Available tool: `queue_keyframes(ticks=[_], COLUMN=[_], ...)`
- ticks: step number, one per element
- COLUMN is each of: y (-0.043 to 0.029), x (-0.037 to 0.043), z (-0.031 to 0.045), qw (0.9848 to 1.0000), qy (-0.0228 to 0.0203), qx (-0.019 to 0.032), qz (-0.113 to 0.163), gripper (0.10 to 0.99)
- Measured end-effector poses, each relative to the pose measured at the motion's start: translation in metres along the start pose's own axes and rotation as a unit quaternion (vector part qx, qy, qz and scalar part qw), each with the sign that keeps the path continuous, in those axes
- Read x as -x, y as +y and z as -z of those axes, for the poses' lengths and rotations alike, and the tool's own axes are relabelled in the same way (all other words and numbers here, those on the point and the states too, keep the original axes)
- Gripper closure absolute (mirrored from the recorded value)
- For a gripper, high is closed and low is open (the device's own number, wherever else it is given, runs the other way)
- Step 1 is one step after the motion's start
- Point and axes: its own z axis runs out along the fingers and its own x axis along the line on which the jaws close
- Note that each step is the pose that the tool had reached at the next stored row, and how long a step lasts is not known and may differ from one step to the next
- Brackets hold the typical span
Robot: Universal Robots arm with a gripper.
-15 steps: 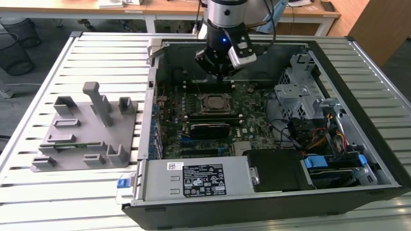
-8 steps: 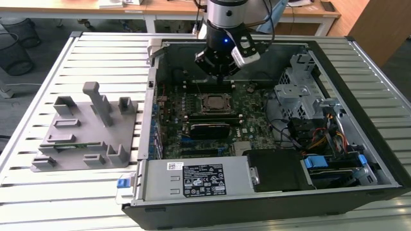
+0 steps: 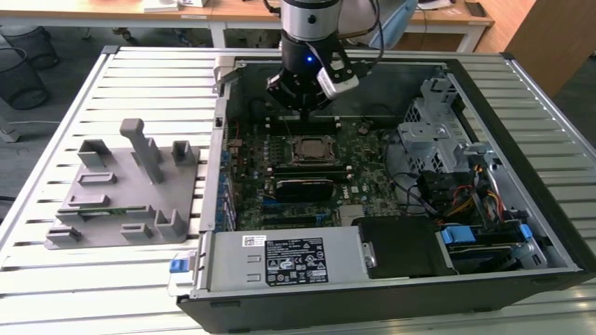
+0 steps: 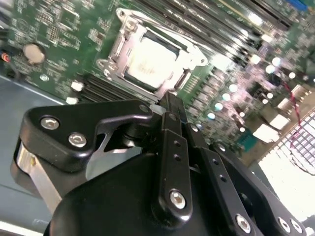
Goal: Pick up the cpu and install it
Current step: 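Install the first cpu locking lever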
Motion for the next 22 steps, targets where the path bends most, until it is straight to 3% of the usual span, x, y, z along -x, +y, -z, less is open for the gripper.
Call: queue_keyframes(ticks=[9,16,22], y=[-0.0006,-0.0008,-0.0012], x=[-0.0188,-0.0236,-0.0406], z=[-0.0012,-0.003,-0.0039], qw=[0.9999,0.9987,0.9986], qy=[0.0,0.0004,0.0002], qx=[0.0003,0.0014,0.0015], qz=[0.012,0.051,0.052], gripper=[0.98,0.98,0.98])
